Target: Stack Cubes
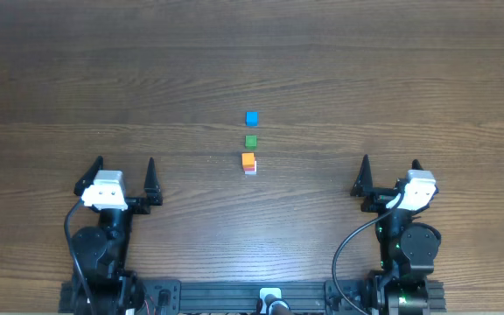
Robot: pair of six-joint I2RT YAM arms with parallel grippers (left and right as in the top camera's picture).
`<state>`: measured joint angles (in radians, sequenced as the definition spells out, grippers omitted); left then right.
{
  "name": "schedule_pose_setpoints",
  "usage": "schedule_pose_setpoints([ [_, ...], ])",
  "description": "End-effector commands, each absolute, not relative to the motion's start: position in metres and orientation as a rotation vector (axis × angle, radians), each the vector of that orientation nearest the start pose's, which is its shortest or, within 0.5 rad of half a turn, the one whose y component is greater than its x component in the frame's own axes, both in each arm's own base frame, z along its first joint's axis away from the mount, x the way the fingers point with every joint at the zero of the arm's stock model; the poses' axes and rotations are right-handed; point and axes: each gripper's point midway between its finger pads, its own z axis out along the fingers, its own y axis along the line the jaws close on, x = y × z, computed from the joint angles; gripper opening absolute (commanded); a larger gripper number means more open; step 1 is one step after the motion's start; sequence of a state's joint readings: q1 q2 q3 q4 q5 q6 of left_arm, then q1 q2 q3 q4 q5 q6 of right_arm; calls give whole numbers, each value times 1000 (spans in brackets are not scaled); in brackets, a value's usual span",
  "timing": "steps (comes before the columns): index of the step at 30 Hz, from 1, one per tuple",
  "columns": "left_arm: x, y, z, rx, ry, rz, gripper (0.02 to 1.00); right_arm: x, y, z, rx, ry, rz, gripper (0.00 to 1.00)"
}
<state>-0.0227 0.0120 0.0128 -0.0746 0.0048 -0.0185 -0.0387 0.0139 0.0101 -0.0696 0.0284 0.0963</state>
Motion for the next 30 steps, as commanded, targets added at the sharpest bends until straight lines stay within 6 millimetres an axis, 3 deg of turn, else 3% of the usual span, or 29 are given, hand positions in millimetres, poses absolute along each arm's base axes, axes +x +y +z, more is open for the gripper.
schedule_pose_setpoints([
  [1, 246, -7, 157, 23, 1646, -29, 1000, 246, -17, 157, 138, 1637, 3, 991],
  [7, 246, -7, 157, 23, 1646, -29, 1000, 246, -17, 157, 138, 1637, 5, 991],
  [13, 246, -7, 157, 23, 1646, -29, 1000, 247, -2, 162, 137, 1621, 141, 991],
  [19, 246, -7, 157, 23, 1646, -29, 1000, 237, 54, 173, -116, 1588, 415, 991],
  [23, 246, -7, 157, 23, 1646, -29, 1000, 232, 63, 176, -161, 1592, 463, 991],
  [30, 246, -7, 157, 24, 1646, -30, 1000, 222, 60, 237, -170, 1583, 402, 993],
])
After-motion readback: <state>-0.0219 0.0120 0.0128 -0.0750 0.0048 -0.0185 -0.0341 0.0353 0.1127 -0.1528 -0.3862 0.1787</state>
